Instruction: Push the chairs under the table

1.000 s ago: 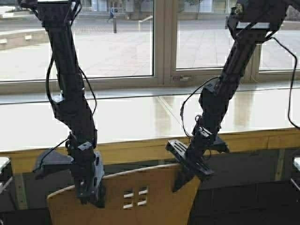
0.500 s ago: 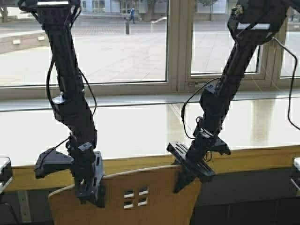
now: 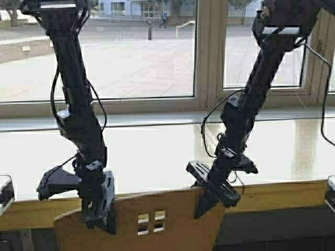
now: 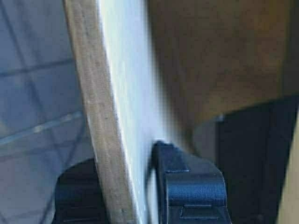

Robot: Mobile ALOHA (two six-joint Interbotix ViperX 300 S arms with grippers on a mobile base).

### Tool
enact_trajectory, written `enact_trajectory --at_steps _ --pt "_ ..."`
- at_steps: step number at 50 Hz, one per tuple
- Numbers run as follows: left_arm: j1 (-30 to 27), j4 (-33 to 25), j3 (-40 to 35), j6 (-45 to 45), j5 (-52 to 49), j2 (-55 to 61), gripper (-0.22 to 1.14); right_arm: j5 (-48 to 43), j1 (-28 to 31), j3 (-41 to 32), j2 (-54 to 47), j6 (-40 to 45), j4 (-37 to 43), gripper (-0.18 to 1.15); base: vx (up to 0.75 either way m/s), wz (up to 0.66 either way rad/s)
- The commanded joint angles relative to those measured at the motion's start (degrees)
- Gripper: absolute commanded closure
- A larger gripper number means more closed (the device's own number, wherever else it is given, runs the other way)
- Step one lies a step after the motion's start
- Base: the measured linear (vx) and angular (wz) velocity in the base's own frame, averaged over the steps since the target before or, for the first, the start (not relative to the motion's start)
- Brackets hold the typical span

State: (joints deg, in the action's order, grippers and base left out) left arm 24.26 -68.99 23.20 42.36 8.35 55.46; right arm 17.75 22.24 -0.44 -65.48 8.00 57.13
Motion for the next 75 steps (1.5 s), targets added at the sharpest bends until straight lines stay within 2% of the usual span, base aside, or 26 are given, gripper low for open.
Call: enact_trajectory --at_steps 1,9,13,16,25,28,32,47,58,64,75 --pt "-5.45 3.25 -1.76 -6.86 1.76 -2.46 0.88 -1.67 0.18 1.67 -0.35 -5.62 -6.33 0.92 0.07 0.04" --pt "-5.45 3.34 -0.62 -6.77 0.97 -3.87 0.87 -1.23 0.18 2.11 0.35 -5.54 -6.5 0.91 0.03 0.02" --pt "-5.45 3.43 -0.53 -6.86 0.44 -3.96 0.83 -1.41 0.18 2.11 0.7 -5.54 -6.24 0.84 0.0 0.0" --pt "-5.45 4.31 -0.62 -6.94 -0.35 -4.04 0.72 -1.14 0.09 2.11 0.97 -5.45 -5.71 0.7 -0.01 0.0" --pt "-5.45 5.19 -0.35 -7.03 -5.19 -5.19 0.19 0.88 -1.14 2.46 2.37 -5.45 -3.08 0.05 -0.01 0.0" --pt "-5.45 5.19 -0.09 -7.03 -7.12 -5.89 0.04 0.88 -1.41 3.16 3.16 -5.45 -2.46 -0.08 -0.01 -0.01" --pt "-5.45 5.19 -0.09 -7.12 -8.7 -6.86 -0.06 0.26 -1.58 4.13 4.66 -5.36 -1.85 -0.07 0.0 0.0" --pt "-5.54 5.01 2.9 -6.94 -9.93 -16.44 -0.05 -3.96 -1.67 10.02 16.61 -5.19 -1.41 -0.07 0.0 0.0" --pt "-6.24 6.24 9.4 -10.2 -9.93 -29.79 -0.05 -7.38 -1.85 17.58 29.09 -5.54 -2.46 -0.07 0.0 0.0" --pt "-8.61 8.96 15.73 -16.61 -9.93 -39.29 -0.05 -10.63 -2.11 23.73 37.53 -5.89 -7.21 -0.07 -0.02 -0.01" --pt "-16.52 14.85 28.65 -30.23 -11.43 -61.35 -0.05 -12.39 -2.11 31.82 54.58 -6.42 -19.69 -0.07 -0.03 -0.03"
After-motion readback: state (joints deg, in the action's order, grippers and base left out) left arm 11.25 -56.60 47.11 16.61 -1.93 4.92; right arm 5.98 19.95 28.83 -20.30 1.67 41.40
